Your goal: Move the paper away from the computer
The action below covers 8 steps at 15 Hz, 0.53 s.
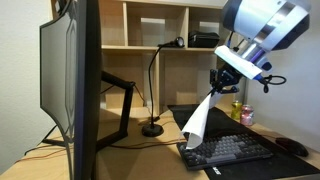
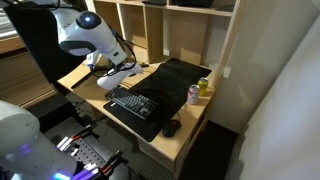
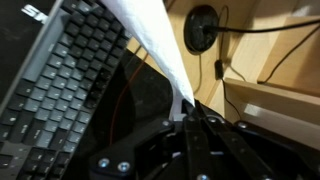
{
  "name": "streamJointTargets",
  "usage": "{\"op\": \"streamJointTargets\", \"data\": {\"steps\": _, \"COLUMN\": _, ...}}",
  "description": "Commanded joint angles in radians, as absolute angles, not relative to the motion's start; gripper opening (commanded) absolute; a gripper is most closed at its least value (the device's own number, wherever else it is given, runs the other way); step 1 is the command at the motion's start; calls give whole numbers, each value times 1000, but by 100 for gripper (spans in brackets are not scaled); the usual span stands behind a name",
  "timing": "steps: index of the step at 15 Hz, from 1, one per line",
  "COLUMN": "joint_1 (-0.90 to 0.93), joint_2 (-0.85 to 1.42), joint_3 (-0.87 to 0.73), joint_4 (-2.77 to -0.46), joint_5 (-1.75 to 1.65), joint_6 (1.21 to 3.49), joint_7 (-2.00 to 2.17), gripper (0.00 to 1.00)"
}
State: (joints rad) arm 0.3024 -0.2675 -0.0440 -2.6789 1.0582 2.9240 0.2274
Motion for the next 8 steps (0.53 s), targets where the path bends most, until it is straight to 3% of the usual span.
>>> {"op": "streamJointTargets", "data": {"steps": 1, "joint_1": 314, "joint_2": -83, "joint_3": -120, "joint_4": -2418, "joint_5": 1208, "joint_6": 2929, "joint_7": 207, "gripper": 0}}
{"op": "streamJointTargets", "data": {"steps": 8, "joint_1": 262, "joint_2": 272, "joint_3": -190, "joint_4": -1967, "joint_5": 1482, "joint_6": 2715, "joint_7": 214, "gripper": 0}}
